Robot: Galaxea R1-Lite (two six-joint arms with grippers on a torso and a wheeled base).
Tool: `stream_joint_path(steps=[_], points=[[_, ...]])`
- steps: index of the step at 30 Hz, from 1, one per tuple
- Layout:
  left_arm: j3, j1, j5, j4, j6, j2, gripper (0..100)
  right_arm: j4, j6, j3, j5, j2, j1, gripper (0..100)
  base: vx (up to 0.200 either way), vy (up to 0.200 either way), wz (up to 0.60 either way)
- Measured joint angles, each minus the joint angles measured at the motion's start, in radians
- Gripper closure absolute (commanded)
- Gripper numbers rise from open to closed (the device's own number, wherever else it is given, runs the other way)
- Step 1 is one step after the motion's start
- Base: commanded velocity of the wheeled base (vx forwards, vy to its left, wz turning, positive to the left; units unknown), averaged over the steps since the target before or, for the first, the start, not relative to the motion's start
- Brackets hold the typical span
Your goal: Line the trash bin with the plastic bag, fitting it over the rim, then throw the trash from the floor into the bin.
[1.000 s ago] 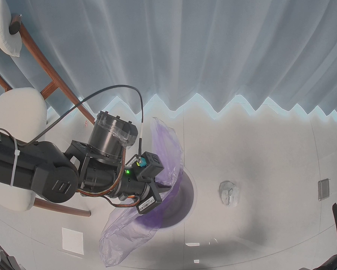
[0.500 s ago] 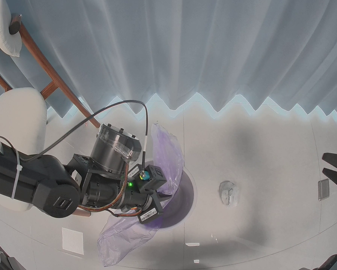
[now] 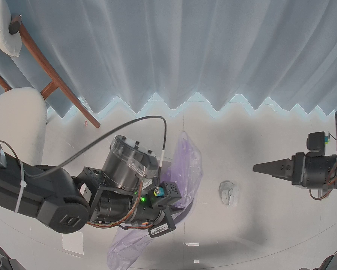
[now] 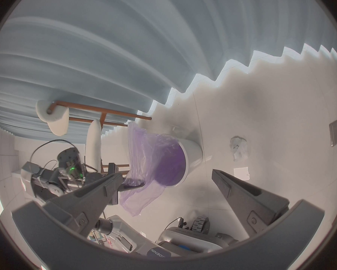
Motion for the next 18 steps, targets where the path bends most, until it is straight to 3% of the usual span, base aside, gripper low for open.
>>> stream_joint_path(steps=[18], points=[[-0.007,-0.029,0.001,-0.001,-0.001,0.015,100,-0.149,-0.114,-0.091,-0.016,0.269,0.091,0,0.000,0.000,0.00]])
